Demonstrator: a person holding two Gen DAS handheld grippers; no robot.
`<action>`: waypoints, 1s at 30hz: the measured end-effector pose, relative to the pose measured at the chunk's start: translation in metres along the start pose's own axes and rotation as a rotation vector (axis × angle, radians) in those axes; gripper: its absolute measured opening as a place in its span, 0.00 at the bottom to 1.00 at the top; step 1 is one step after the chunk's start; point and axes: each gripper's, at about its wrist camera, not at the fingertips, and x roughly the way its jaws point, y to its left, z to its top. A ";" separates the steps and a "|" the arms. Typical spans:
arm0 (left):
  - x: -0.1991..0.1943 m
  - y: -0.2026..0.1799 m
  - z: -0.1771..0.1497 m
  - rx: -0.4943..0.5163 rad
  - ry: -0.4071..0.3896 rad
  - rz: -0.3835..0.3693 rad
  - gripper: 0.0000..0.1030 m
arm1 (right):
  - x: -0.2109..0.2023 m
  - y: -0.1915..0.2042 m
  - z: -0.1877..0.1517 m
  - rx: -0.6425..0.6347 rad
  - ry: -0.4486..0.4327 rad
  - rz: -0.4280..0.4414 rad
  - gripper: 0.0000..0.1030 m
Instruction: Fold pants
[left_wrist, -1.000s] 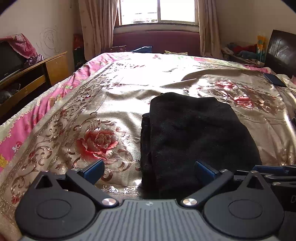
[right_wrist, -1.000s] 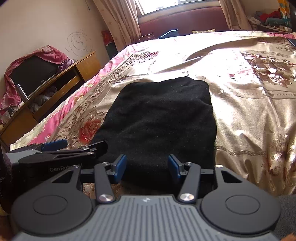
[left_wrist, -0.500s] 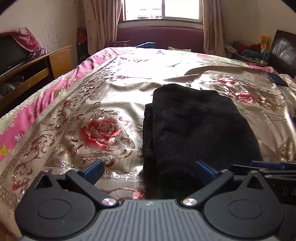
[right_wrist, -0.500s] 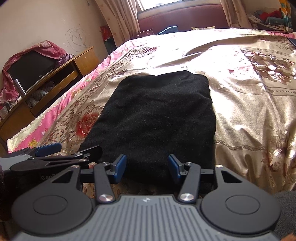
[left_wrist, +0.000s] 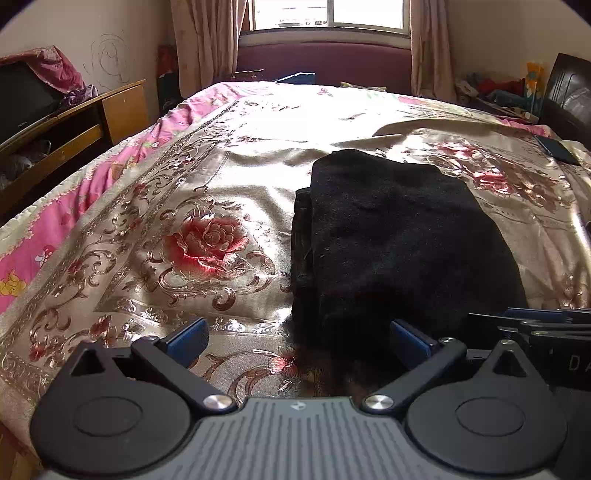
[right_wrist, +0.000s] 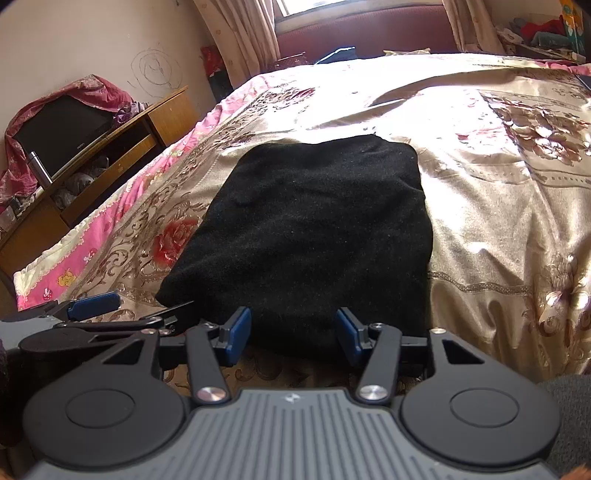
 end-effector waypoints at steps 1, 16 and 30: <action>0.000 0.000 -0.001 0.001 0.004 0.001 1.00 | 0.000 0.000 0.000 -0.003 -0.001 0.000 0.51; -0.015 0.007 -0.001 -0.024 -0.024 0.031 1.00 | 0.003 0.005 -0.002 -0.039 0.015 -0.015 0.52; -0.026 0.007 0.000 -0.022 -0.059 0.051 1.00 | -0.004 0.009 -0.004 -0.057 -0.002 -0.007 0.52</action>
